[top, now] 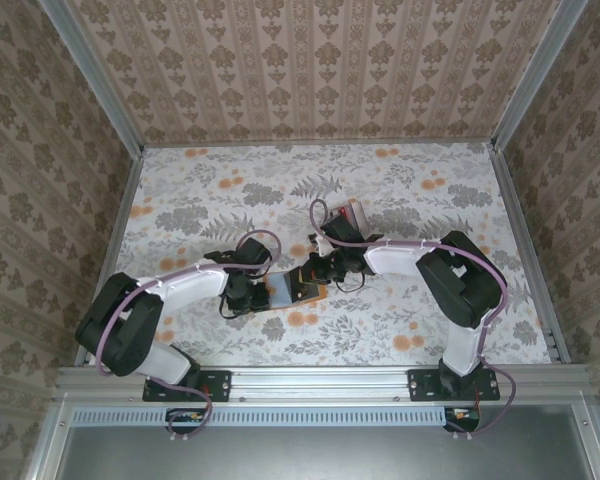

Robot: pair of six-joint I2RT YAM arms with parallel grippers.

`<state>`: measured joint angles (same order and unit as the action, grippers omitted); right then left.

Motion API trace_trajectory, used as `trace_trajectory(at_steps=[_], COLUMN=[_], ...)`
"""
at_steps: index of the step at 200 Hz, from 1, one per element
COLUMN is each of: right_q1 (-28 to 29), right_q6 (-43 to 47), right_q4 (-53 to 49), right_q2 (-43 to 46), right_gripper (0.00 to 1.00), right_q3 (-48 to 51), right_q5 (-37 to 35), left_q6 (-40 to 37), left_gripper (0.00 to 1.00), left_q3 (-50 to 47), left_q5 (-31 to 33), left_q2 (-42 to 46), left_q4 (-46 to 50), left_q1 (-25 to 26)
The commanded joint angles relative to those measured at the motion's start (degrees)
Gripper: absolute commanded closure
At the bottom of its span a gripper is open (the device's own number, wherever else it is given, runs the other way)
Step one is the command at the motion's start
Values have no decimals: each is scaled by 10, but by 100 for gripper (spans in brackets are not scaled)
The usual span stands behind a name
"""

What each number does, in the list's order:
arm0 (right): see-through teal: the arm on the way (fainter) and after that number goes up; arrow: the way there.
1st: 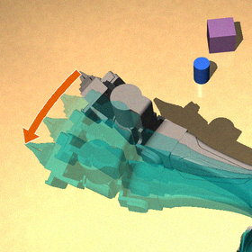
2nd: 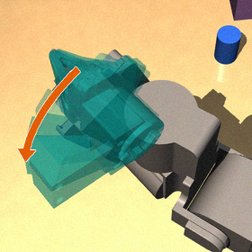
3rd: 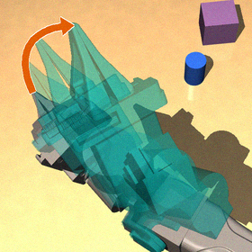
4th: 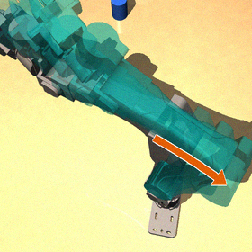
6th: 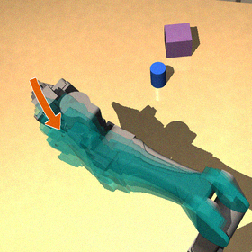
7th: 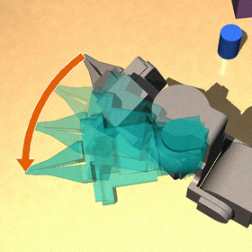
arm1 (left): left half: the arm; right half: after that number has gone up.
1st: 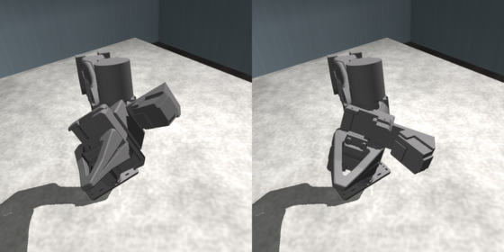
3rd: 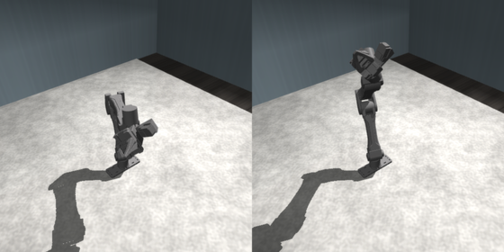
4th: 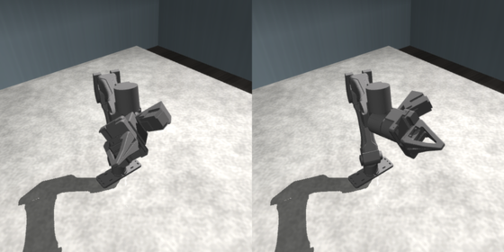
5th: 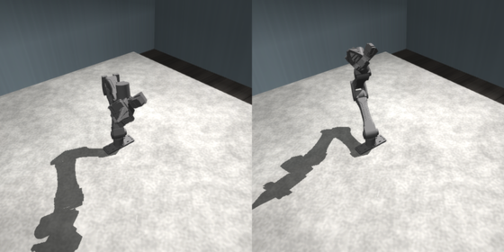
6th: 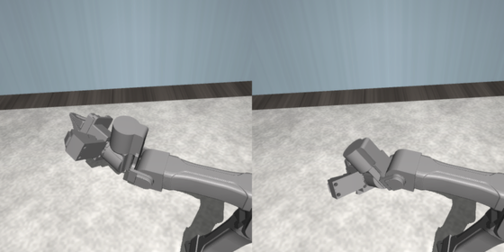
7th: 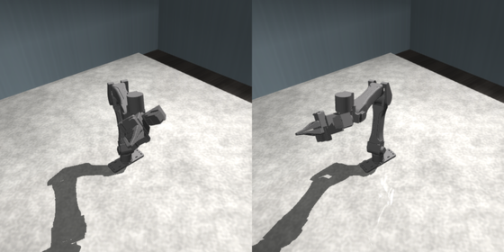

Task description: Put the credit cards into the card holder

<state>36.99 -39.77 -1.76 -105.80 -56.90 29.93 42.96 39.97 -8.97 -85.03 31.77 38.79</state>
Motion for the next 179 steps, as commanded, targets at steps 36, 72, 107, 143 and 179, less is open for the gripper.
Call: trace_trajectory(at_steps=[36,72,107,143,179], right_q1=[6,14,15,15,21], right_q6=[-37,-45,-56,-65,-61], right_q4=[18,23,57,78,70], right_q2=[10,35,12,-8,-14], right_gripper=[100,100,100,100,100], right_q3=[39,59,61,58,51], right_q5=[-70,-90,-84,-83,-81], left_q6=[15,13,9,5,1], left_gripper=[78,79,79,80,81], left_q3=[-42,-35,-27,-24,-14], left_q5=[-46,-50,-51,-47,-51], left_q2=[-97,-105,-115,-122,-134], left_q4=[-202,-204,-204,-200,-201], left_q1=[34,34,36,36,37])
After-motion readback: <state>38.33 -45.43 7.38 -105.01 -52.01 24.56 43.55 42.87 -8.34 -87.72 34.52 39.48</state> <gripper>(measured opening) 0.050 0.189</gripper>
